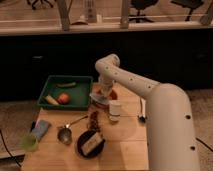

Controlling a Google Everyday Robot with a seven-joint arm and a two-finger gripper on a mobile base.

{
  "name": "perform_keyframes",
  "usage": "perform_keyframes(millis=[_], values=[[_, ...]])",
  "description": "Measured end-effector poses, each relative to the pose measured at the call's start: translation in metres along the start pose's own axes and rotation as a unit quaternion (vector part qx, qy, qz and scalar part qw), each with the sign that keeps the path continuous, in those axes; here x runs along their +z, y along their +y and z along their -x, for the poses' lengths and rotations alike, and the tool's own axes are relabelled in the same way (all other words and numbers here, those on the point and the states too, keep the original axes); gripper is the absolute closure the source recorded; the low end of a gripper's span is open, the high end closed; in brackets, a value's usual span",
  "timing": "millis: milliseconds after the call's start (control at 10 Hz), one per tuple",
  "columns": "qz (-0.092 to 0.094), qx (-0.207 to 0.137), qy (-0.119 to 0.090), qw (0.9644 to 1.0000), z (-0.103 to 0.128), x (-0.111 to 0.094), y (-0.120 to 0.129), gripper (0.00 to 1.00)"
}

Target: Wipe red bowl with towel

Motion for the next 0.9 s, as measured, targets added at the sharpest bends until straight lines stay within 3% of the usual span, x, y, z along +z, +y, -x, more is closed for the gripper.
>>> perform_keyframes(millis=[300,600,900], values=[[0.014,0.030,0.015,0.9994,-0.034,-0.008,0.015,0.99],[0.031,0.048,0.029,0.9980,-0.066,-0.012,0.001,0.99],[0.039,0.034,0.038,0.9979,-0.073,-0.011,-0.024,0.99]])
